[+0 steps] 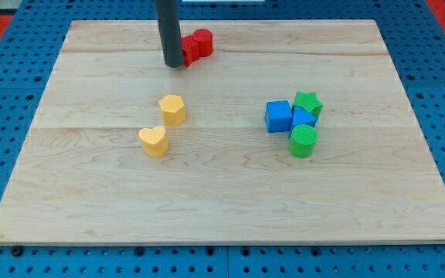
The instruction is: Push the yellow hexagon to the top of yellow heart
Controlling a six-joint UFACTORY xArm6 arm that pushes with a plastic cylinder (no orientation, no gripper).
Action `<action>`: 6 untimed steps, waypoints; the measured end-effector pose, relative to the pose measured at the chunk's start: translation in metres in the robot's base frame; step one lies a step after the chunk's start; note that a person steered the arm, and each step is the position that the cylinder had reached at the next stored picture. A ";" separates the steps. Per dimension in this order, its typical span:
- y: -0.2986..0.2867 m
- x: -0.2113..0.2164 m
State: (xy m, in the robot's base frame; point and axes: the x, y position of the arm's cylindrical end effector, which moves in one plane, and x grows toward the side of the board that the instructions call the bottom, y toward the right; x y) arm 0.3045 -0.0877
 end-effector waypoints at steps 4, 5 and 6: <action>-0.008 0.070; 0.023 0.058; 0.025 0.076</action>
